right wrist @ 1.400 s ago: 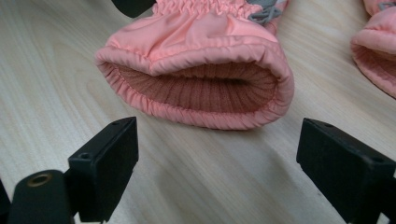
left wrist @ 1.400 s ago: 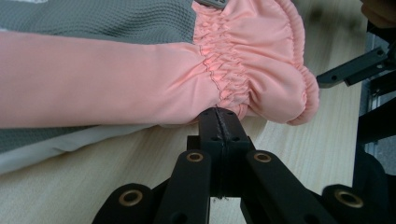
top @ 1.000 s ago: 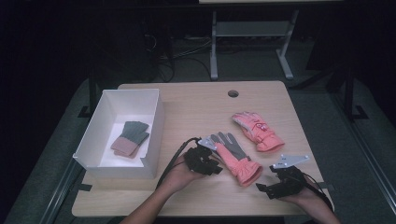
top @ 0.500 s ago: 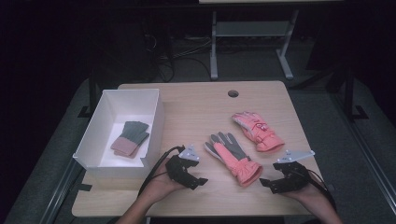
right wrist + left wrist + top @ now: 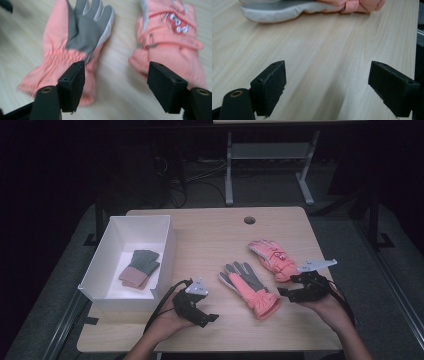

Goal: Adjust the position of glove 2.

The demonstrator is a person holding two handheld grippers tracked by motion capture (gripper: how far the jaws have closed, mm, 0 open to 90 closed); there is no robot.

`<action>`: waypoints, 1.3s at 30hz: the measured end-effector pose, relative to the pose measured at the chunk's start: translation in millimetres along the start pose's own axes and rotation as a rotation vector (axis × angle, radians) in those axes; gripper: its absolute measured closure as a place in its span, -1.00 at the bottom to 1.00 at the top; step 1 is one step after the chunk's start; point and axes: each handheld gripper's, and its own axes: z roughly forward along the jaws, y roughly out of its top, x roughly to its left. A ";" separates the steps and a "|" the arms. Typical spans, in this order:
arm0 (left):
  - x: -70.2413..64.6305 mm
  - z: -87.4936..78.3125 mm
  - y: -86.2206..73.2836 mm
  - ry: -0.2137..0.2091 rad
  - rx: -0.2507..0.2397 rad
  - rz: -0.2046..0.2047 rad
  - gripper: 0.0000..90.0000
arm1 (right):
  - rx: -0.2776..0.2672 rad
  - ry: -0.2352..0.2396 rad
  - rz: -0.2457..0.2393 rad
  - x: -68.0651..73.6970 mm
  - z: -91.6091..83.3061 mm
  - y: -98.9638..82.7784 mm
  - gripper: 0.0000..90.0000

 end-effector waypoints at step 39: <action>11.9 3.0 -4.3 0.015 -0.006 -0.008 -0.68 | 0.099 -0.044 0.022 -75.6 88.7 50.6 0.41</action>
